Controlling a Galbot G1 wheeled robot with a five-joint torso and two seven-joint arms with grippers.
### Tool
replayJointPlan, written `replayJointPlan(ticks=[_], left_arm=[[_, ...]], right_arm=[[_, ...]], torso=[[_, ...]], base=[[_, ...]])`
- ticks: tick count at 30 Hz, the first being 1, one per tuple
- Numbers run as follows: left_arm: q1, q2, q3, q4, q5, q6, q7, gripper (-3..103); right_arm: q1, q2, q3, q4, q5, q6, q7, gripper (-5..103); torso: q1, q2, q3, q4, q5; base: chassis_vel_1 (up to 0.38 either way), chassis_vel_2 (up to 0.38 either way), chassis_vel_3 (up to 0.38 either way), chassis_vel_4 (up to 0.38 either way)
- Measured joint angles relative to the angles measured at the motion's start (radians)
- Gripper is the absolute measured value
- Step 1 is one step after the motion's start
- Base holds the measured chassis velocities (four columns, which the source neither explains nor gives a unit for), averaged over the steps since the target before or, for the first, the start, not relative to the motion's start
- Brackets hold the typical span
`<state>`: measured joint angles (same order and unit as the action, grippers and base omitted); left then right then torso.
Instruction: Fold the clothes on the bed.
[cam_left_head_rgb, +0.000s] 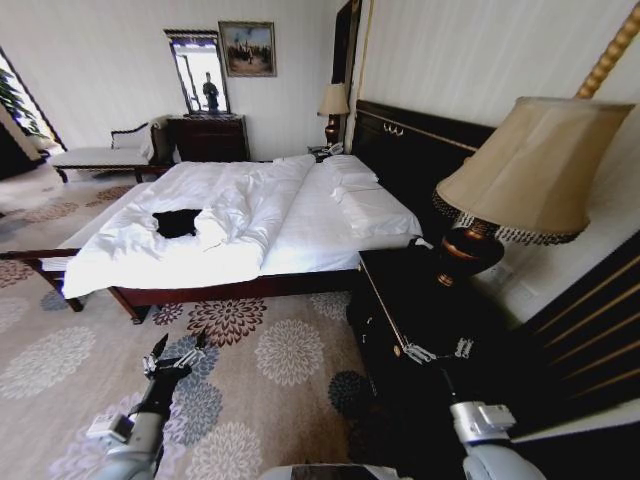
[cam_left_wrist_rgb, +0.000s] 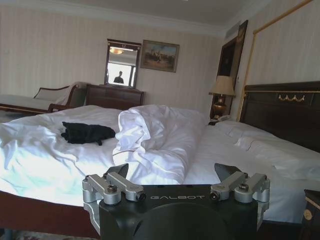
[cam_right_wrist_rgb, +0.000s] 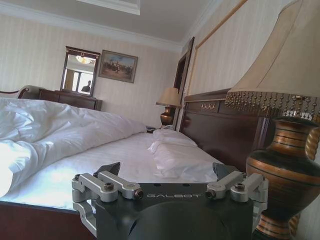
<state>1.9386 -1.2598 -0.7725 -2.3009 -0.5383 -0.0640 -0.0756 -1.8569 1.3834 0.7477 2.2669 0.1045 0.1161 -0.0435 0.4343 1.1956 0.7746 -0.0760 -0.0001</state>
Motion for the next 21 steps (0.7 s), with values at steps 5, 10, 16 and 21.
replayJointPlan(ticks=[5,10,16,21], left_arm=[[0.006,-0.007,0.011,0.004,0.017,-0.001,-0.002,98],[0.016,-0.017,0.022,0.004,0.029,-0.006,-0.002,98],[0.016,-0.020,0.024,0.004,0.031,-0.007,-0.003,98],[0.015,-0.017,0.023,0.006,0.030,-0.009,-0.004,98]], right_arm=[[-0.003,0.010,-0.008,-0.006,-0.007,0.000,0.008,100],[-0.008,0.021,-0.022,-0.008,-0.019,0.001,0.011,100],[-0.007,0.020,-0.029,-0.008,-0.021,-0.001,0.016,100],[-0.008,0.019,-0.029,-0.008,-0.020,-0.001,0.017,100]], torso=[[0.000,0.000,0.000,0.0002,0.0001],[0.000,0.000,0.000,0.0002,0.0000],[0.000,0.000,0.000,-0.0001,0.0003],[0.000,0.000,0.000,0.0001,0.0000]], base=[[-0.055,0.070,0.069,-0.059],[-0.115,0.129,0.116,-0.121],[-0.161,0.155,0.157,-0.183],[-0.182,0.171,0.160,-0.184]])
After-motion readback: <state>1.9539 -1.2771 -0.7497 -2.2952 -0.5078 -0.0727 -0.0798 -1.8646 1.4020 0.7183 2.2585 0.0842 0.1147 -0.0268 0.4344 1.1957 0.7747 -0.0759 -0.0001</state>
